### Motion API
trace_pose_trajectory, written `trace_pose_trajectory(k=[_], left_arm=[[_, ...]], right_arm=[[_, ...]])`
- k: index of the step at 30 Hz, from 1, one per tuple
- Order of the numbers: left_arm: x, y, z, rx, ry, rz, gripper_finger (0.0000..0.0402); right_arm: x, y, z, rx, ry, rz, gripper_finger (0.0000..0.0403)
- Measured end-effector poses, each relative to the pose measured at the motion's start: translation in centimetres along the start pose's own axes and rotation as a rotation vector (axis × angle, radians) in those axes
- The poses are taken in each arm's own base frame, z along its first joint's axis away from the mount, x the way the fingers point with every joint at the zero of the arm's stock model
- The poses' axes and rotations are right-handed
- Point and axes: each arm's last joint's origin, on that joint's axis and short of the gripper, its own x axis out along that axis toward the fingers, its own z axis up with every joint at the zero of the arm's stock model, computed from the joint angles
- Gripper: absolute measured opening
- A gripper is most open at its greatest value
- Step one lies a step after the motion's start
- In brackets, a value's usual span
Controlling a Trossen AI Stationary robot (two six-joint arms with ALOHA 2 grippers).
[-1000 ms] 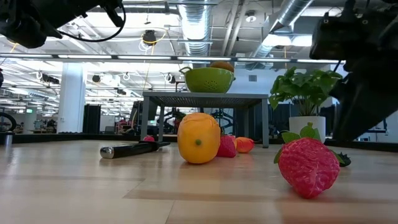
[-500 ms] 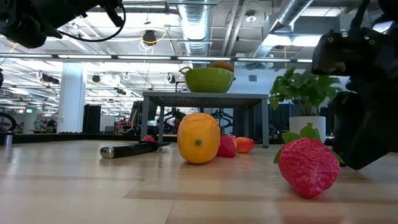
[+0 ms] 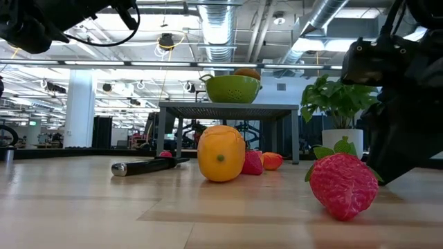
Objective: Pick & Place Fruit
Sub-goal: Put the blueberry into the green strainer bowl on the shelf
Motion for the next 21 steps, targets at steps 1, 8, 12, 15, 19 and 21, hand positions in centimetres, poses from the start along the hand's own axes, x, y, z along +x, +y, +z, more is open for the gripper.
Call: trace_pose_trajectory(k=[1, 8, 12, 15, 19, 21], left_arm=[[0.0, 0.0, 0.0, 0.000, 0.000, 0.000, 0.0106], [0.0, 0.0, 0.0, 0.000, -0.001, 0.004, 0.0106], [0.0, 0.0, 0.0, 0.000, -0.001, 0.004, 0.0106], [0.0, 0.0, 0.0, 0.000, -0.001, 0.003, 0.0106], [0.0, 0.0, 0.0, 0.000, -0.001, 0.003, 0.0106], [0.0, 0.0, 0.0, 0.000, -0.001, 0.003, 0.0106]], right_arm=[[0.0, 0.0, 0.0, -0.002, 0.001, -0.002, 0.0091], [0.0, 0.0, 0.0, -0.002, 0.001, -0.001, 0.0039], [-0.1, 0.2, 0.2, -0.009, -0.004, 0.006, 0.0039], [-0.5, 1.0, 1.3, -0.073, -0.016, 0.058, 0.0048], [-2.0, 1.8, 4.7, -0.204, -0.125, 0.101, 0.0045], [-2.8, 2.0, 7.1, -0.270, -0.196, 0.106, 0.0040]])
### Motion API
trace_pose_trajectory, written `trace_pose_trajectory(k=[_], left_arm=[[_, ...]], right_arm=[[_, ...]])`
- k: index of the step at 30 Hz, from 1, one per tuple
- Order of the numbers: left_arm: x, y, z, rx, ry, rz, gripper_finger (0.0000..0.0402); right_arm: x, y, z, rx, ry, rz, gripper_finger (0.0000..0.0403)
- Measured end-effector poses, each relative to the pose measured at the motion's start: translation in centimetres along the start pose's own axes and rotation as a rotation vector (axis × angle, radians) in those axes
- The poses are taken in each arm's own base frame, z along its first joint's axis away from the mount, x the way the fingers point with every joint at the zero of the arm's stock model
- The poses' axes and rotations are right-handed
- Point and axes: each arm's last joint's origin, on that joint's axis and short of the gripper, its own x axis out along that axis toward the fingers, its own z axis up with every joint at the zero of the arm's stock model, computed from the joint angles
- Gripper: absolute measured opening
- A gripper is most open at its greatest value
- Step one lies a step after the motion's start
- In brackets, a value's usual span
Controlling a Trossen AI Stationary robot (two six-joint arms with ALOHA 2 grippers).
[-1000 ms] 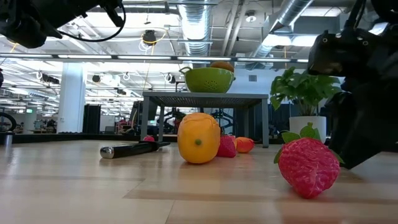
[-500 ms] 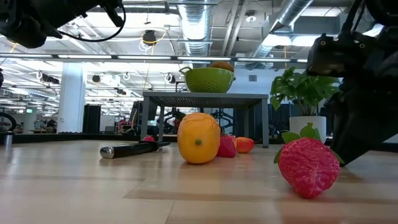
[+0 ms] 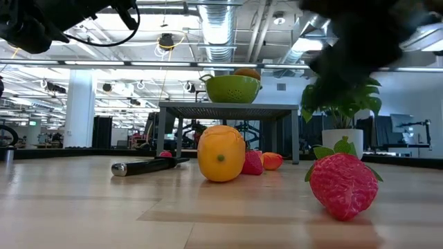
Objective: Pick & Place Fruit
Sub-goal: Put the blueberry into the green strainer bowl on the shelf
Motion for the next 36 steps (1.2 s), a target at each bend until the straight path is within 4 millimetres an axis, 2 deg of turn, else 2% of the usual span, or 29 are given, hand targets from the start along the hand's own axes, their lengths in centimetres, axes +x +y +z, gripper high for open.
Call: trace_pose_trajectory(k=[4, 8, 12, 16, 21, 27, 31, 36], left_arm=[[0.0, 0.0, 0.0, 0.000, 0.000, -0.001, 0.0106], [0.0, 0.0, 0.0, 0.000, 0.000, -0.001, 0.0106], [0.0, 0.0, 0.0, 0.000, 0.000, -0.001, 0.0106], [0.0, 0.0, 0.0, 0.000, 0.000, -0.001, 0.0106], [0.0, 0.0, 0.0, 0.000, 0.000, -0.002, 0.0106], [0.0, 0.0, 0.0, 0.000, 0.001, -0.004, 0.0106], [0.0, 0.0, 0.0, 0.000, 0.001, -0.004, 0.0106], [0.0, 0.0, 0.0, 0.000, 0.001, -0.003, 0.0106]], right_arm=[[-1.0, -1.8, 5.2, -0.113, -0.121, -0.031, 0.0035], [-2.3, -4.8, 10.2, -0.219, -0.205, -0.114, 0.0043], [-4.0, -9.1, 14.4, -0.228, -0.258, -0.217, 0.0045], [-6.0, -14.3, 17.3, -0.141, -0.300, -0.327, 0.0040], [-7.4, -20.7, 18.3, -0.026, -0.320, -0.463, 0.0043], [-7.6, -27.1, 17.1, 0.079, -0.280, -0.536, 0.0043], [-7.5, -29.8, 16.6, 0.121, -0.283, -0.533, 0.0043], [-7.2, -31.7, 15.9, 0.223, -0.285, -0.545, 0.0054]])
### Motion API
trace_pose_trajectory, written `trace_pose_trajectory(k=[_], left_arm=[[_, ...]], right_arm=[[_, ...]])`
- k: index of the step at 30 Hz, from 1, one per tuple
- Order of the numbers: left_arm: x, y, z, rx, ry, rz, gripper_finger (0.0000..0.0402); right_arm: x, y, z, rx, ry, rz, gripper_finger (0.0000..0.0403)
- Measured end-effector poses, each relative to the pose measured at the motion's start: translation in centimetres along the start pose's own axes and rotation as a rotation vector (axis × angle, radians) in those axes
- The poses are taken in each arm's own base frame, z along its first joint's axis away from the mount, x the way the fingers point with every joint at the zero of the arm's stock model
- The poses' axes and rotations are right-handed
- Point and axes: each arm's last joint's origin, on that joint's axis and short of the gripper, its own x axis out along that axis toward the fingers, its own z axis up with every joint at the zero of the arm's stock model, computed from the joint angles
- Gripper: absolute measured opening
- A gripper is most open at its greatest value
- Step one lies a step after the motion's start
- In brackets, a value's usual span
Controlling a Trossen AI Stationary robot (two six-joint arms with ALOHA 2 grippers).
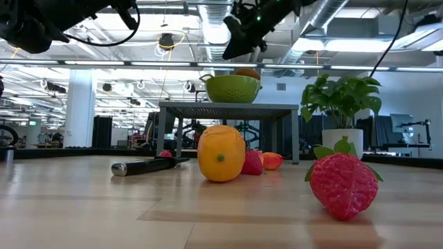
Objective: Pick & Place Fruit
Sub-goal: Put the blueberry into the green strainer bowl on the shelf, then put the peach into the green strainer bowl on the shelf
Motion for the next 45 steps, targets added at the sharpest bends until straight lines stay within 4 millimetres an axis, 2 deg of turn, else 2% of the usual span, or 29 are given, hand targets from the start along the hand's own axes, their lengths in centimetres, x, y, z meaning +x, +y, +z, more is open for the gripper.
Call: trace_pose_trajectory(k=[3, 8, 15, 20, 25, 31, 38, 45], left_arm=[[0.0, 0.0, 0.0, 0.000, 0.000, 0.000, 0.0106], [0.0, 0.0, 0.0, 0.000, -0.001, 0.004, 0.0106], [0.0, 0.0, 0.0, 0.000, -0.001, 0.003, 0.0106], [0.0, 0.0, 0.0, 0.000, -0.001, 0.003, 0.0106], [0.0, 0.0, 0.0, 0.000, -0.001, 0.003, 0.0106], [0.0, 0.0, 0.0, 0.000, -0.001, 0.002, 0.0106], [0.0, 0.0, 0.0, 0.000, -0.001, 0.002, 0.0106], [0.0, 0.0, 0.0, 0.000, 0.000, -0.001, 0.0106]], right_arm=[[0.8, -0.6, -0.6, 0.027, 0.035, -0.017, 0.0062], [0.7, -0.7, -0.5, 0.029, 0.026, -0.021, 0.0083], [0.6, -0.6, -0.5, 0.024, 0.027, -0.017, 0.0140], [-0.1, 0.7, -0.2, 0.007, 0.019, 0.022, 0.0182], [-2.8, 3.4, 0.7, -0.038, -0.019, 0.112, 0.0193], [-5.8, 8.4, 0.5, -0.112, -0.008, 0.247, 0.0175], [-9.3, 14.5, -1.5, -0.249, 0.082, 0.408, 0.0149], [-12.3, 19.1, -4.6, -0.247, 0.173, 0.522, 0.0127]])
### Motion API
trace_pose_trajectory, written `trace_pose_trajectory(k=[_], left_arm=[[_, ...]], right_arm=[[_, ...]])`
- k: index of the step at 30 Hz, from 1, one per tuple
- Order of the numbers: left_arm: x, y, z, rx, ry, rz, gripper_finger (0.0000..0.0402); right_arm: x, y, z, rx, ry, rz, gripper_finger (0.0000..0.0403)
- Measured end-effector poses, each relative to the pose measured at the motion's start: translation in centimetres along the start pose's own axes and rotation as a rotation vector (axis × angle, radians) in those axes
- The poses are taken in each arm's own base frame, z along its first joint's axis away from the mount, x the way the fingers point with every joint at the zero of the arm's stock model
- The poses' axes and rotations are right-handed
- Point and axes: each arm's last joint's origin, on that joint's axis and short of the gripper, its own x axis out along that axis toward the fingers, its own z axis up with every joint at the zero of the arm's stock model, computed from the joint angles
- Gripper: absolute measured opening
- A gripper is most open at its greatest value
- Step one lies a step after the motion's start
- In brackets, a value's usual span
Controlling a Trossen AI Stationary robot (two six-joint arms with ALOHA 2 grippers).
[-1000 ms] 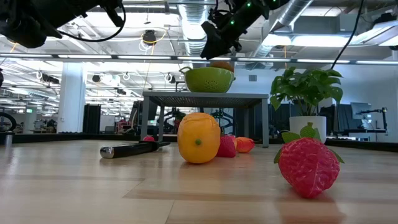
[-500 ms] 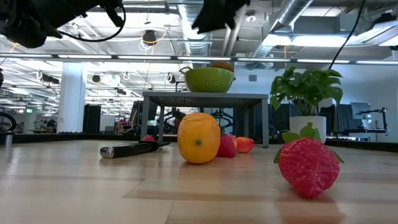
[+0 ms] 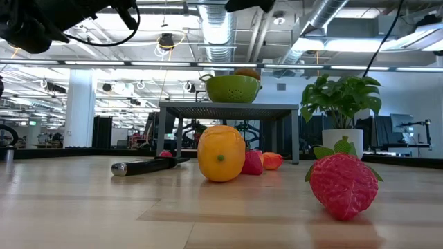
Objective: Pick & Place Fruit
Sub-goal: Put the peach into the green strainer bowl on the shelf
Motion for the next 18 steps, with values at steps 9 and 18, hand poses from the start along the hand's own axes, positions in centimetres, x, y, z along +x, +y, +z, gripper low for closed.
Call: trace_pose_trajectory(k=[9, 18], left_arm=[[0.0, 0.0, 0.0, 0.000, 0.000, 0.000, 0.0106], [0.0, 0.0, 0.0, 0.000, -0.001, 0.005, 0.0106]], right_arm=[[1.9, 4.0, -2.8, -0.021, -0.076, 0.087, 0.0119], [3.0, 3.5, -6.5, 0.120, 0.141, -0.004, 0.0118]])
